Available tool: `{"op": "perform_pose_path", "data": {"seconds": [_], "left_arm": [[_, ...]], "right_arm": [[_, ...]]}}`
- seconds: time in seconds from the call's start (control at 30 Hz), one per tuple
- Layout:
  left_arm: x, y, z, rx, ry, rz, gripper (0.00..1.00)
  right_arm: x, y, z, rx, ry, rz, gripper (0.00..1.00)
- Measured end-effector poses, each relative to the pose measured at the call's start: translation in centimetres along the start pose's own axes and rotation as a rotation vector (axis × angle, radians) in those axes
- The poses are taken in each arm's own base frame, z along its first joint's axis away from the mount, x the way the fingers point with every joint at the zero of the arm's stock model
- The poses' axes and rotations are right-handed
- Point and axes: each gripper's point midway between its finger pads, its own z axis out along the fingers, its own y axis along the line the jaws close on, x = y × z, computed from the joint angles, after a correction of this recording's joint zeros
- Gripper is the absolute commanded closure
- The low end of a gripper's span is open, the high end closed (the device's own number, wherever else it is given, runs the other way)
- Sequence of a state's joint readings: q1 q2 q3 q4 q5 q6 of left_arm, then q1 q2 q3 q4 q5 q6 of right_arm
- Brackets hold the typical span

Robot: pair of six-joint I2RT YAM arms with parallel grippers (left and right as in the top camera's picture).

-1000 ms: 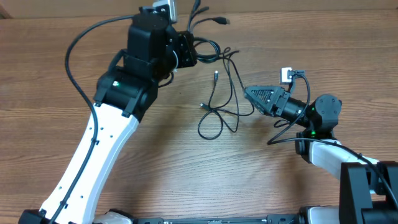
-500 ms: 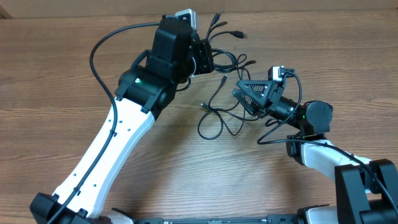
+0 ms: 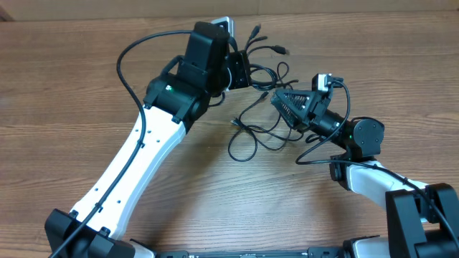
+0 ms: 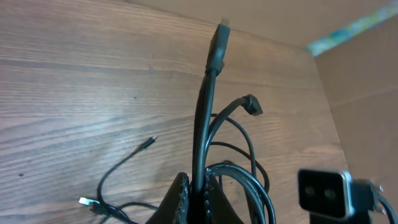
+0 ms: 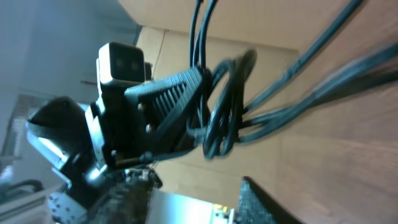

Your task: Untangle cables

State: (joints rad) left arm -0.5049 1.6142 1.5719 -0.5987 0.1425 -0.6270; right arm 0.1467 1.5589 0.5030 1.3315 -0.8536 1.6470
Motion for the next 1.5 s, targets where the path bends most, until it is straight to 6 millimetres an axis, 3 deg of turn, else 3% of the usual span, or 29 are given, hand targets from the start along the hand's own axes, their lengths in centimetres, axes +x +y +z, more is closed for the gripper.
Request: {"op": "perform_pose_path", "data": {"seconds": [0.17,0.43,0.53,0.67,0.77,0.9,1.13,1.3,1.4,1.5], "left_arm": [[0.9,-1.1,0.1,0.02,0.018,0.017,0.96],[1.3,-1.7,0.2,0.03,0.025,0.024,0.96],[1.3,-1.8,0.2,0.031,0.024,0.024,0.96],[1.3,-1.7,0.2,0.03,0.025,0.024,0.96],[1.4,-1.7,0.2,0.028,0.028,0.024,0.96],[1.6,-1.5,0.2,0.021,0.038,0.022,0.96],[1.7,-1.5,0.2,0.019,0.041,0.022,0.96],[1.7,-1.4,0.2,0.019,0.042,0.022,0.96],[1.8,-1.5,0.2,0.02,0.043,0.022,0.96],[2.0,-1.6,0.2,0.027,0.053,0.023,0.96]], "right_arm": [[-0.4,0.1,0.0,-0.004,-0.023,0.001,0.62],[-0.5,0.0,0.0,-0.003,-0.03,0.002,0.85],[-0.5,0.0,0.0,-0.003,-0.031,0.004,0.88],[-0.5,0.0,0.0,-0.004,-0.031,0.002,0.87],[-0.6,0.0,0.0,-0.002,-0.033,0.004,0.77],[-0.7,-0.1,0.0,-0.001,-0.043,0.005,0.77],[-0.9,-0.1,0.0,-0.001,-0.055,-0.013,0.91],[-0.9,0.0,0.0,-0.003,-0.058,-0.022,0.92],[-1.0,0.0,0.0,-0.002,-0.059,-0.017,0.78],[-1.1,0.0,0.1,-0.004,-0.066,-0.029,0.77]]}}
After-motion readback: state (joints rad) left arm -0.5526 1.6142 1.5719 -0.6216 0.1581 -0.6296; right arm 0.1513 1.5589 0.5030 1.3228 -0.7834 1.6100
